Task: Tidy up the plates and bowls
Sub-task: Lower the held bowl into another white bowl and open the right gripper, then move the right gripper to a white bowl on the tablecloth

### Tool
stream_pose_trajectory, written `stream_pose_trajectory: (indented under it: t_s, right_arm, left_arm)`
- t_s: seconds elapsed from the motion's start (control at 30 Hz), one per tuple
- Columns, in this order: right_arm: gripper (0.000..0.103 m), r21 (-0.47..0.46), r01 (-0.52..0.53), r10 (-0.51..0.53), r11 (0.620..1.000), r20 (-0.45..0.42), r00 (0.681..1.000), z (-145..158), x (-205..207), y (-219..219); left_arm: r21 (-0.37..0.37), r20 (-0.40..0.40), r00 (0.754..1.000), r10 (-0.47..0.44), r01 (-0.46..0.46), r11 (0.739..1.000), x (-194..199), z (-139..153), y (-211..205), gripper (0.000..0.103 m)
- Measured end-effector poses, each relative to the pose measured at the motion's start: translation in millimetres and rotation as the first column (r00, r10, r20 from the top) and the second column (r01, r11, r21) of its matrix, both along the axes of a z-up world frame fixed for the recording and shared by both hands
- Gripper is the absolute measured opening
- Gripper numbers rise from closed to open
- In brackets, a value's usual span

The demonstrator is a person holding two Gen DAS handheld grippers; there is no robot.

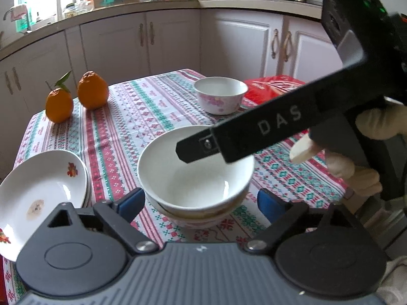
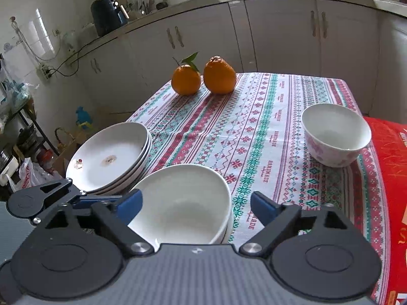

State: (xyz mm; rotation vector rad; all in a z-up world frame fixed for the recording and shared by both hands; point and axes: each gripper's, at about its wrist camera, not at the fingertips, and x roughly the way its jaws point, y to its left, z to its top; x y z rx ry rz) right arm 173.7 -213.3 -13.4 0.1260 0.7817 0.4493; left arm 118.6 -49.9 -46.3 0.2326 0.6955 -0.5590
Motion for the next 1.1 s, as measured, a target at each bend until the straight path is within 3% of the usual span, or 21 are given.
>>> stream_pose_trajectory:
  t_s: [0.3,0.67,0.87,1.1]
  right_arm:
    - [0.102,0.010,0.074,-0.075,0.997,0.069,0.995,21,-8,-34]
    - [0.103,-0.015,0.137,-0.135,0.990,0.097,0.986,31,0,-93]
    - [0.103,-0.026,0.150,-0.147,0.988,0.091,0.985,30,12,-122]
    - [0.103,-0.021,0.141,-0.139,0.990,0.091,0.986,23,41,-150]
  left_arm:
    - [-0.046,0.053,0.998,-0.031,0.033,0.998,-3,28,2,0.098]
    - [-0.090,0.105,0.994,-0.037,0.047,0.995,20,42,-43,0.098]
    - [-0.071,0.118,0.993,-0.027,0.035,0.997,39,45,-71,0.098]
    - [-0.011,0.080,0.996,0.050,-0.049,0.999,67,33,-118,0.098]
